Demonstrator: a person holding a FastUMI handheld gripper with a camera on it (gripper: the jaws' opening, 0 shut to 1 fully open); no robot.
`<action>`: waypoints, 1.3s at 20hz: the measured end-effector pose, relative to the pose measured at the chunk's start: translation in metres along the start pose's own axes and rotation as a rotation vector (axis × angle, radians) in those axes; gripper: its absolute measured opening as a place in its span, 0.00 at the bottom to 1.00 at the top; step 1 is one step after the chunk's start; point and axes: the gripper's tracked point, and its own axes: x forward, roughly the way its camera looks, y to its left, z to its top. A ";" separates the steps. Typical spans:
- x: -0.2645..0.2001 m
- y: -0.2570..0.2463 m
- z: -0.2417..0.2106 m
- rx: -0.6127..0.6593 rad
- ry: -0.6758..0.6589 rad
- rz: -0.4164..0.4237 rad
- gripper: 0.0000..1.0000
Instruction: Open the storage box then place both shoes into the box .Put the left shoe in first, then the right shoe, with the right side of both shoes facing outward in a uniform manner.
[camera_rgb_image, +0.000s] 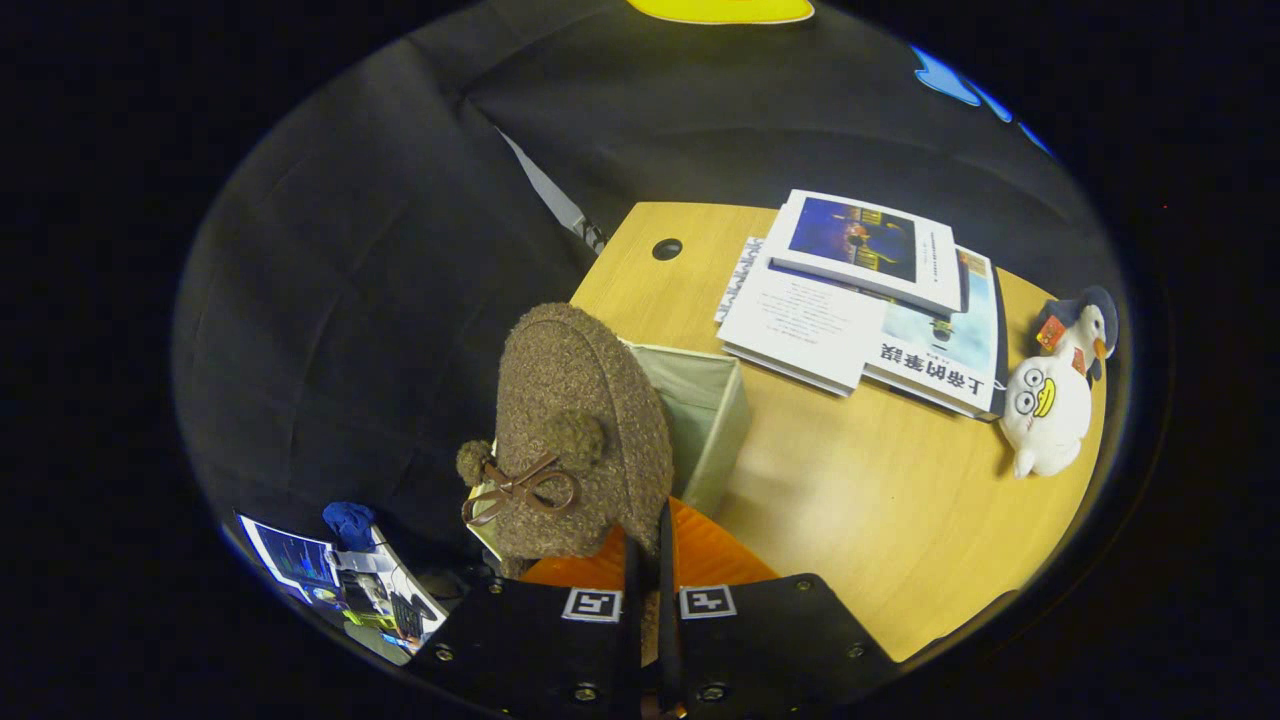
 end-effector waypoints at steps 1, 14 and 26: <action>0.007 0.006 0.001 -0.014 0.007 -0.007 0.07; 0.057 0.044 -0.004 -0.080 0.057 -0.020 0.13; -0.044 0.008 0.033 -0.069 -0.281 -0.022 0.98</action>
